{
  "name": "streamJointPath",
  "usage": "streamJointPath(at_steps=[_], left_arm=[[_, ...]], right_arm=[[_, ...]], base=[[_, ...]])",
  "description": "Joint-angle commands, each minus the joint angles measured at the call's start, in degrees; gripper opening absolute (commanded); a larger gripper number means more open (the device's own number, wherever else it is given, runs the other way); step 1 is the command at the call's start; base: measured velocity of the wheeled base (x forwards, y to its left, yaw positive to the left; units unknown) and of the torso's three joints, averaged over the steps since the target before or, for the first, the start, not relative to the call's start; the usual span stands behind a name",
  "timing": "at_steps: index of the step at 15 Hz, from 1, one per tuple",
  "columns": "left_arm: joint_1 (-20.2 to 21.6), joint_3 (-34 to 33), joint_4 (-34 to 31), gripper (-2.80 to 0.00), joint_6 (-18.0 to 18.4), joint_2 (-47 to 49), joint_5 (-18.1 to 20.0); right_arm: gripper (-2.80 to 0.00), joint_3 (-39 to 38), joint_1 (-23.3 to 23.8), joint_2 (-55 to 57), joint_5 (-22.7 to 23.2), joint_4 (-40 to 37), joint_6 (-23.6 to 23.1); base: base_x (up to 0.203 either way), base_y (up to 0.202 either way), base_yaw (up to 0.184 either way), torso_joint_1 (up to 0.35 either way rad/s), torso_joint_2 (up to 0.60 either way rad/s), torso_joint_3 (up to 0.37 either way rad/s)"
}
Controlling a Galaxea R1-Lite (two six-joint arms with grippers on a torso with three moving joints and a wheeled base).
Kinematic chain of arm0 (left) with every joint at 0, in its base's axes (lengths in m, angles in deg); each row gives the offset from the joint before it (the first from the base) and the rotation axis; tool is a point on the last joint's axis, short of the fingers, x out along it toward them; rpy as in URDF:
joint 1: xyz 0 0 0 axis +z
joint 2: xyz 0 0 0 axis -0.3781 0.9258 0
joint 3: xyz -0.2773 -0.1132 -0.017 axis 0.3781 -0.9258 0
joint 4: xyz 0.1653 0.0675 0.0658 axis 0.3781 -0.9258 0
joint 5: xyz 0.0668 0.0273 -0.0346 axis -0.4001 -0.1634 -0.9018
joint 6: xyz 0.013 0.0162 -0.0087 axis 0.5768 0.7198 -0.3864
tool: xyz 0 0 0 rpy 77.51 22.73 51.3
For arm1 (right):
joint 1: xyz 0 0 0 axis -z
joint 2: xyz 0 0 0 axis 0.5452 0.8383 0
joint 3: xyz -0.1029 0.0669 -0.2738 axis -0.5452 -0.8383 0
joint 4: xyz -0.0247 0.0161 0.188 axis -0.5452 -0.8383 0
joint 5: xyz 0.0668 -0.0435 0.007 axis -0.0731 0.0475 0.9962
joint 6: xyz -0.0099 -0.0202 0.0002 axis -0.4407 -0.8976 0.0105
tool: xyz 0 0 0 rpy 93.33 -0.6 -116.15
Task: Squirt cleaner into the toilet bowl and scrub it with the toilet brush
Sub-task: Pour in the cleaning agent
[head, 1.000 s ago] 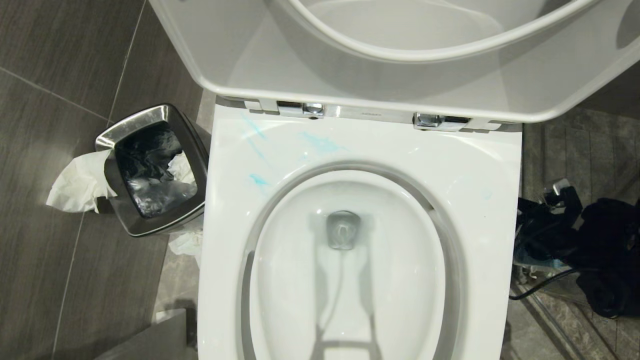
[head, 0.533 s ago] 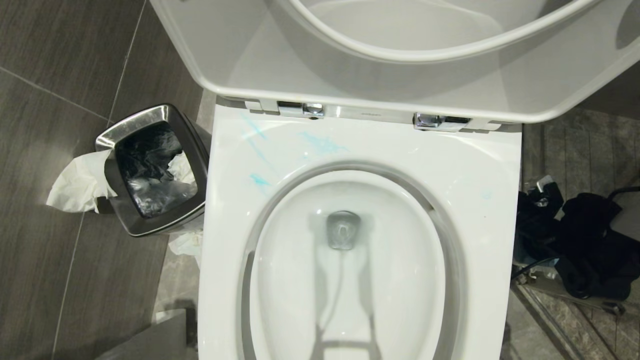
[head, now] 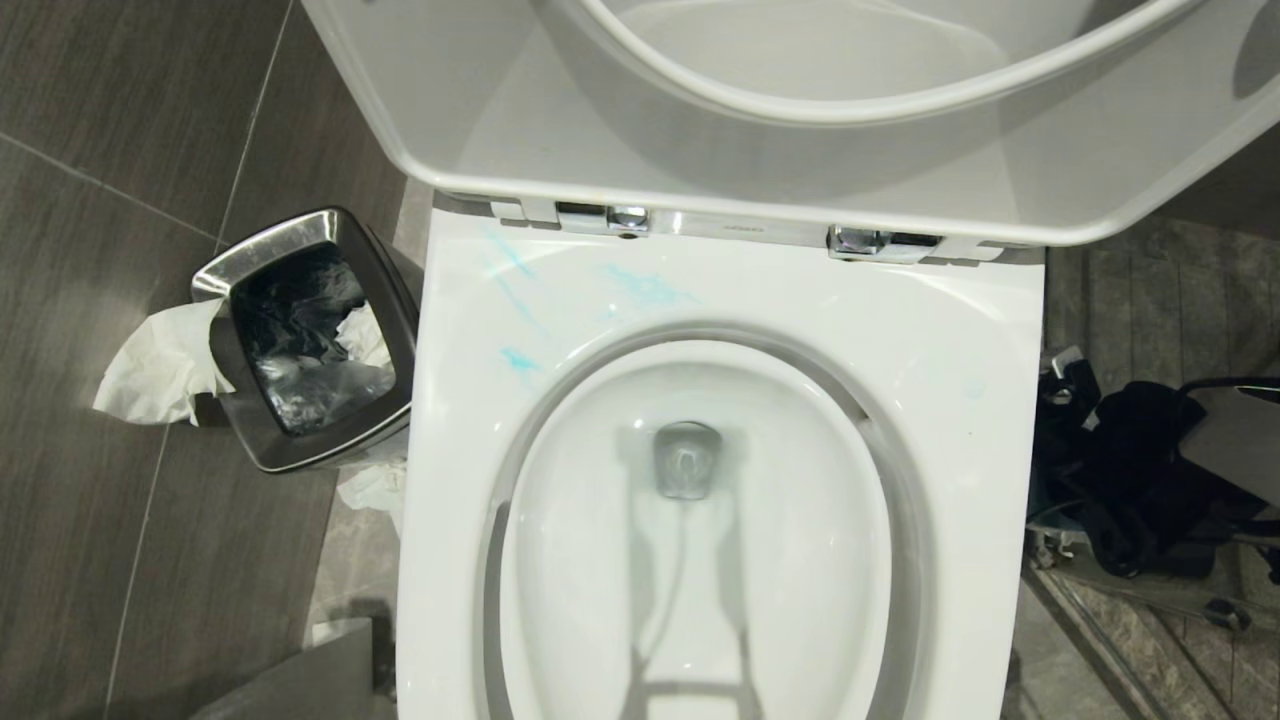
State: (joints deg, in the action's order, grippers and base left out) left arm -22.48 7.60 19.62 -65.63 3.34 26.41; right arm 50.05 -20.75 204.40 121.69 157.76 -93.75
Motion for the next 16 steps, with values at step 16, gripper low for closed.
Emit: streamJointPath(at_steps=[16], left_arm=[[0.0, 0.0, -0.04, -2.8, -0.02, -0.01, -0.04]], right_arm=[[0.0, 10.76, -4.47, 0.6, -0.11, 0.44, 5.56]], base=[[0.0, 0.0, 0.0, 0.0, 0.0, 0.0]])
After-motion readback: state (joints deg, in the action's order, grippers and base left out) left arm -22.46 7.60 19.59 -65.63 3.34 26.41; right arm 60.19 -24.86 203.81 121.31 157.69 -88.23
